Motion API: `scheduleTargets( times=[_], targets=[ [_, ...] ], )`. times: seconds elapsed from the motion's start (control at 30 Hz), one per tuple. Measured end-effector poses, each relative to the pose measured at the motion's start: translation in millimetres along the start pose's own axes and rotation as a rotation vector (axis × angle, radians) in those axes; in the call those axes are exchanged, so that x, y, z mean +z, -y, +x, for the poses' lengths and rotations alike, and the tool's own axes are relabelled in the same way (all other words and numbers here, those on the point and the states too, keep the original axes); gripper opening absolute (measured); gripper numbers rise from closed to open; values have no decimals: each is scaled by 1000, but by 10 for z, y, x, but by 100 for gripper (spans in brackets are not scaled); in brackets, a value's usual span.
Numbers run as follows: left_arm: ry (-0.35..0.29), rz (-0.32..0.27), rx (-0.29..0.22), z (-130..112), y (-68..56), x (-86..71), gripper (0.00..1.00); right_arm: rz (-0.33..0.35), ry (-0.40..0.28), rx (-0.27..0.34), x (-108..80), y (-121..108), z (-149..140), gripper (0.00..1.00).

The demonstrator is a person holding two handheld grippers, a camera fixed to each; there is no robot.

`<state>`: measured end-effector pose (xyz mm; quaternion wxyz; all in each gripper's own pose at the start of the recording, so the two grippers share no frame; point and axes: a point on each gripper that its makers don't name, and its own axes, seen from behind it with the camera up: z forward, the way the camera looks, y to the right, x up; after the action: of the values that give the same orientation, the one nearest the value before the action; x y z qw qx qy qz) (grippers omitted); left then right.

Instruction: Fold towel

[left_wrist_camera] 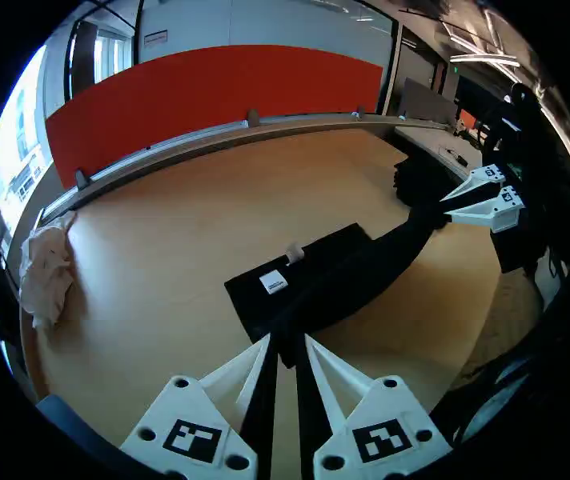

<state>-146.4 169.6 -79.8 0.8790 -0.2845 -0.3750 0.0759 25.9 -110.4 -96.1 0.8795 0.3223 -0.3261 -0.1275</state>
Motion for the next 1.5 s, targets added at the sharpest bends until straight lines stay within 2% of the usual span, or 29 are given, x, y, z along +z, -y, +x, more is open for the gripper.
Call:
scheduleTargets(
  times=[0.3,0.63,1.5],
  targets=[
    [23,14,-27,-6,104,237,14,-8,29,13,209,-110,-59,17],
    [48,26,-23,-46,189,499,14,-21,57,43,450,-227,-136,17],
    [62,28,-31,-79,285,832,14,-32,121,53,765,-416,-354,17]
  ],
)
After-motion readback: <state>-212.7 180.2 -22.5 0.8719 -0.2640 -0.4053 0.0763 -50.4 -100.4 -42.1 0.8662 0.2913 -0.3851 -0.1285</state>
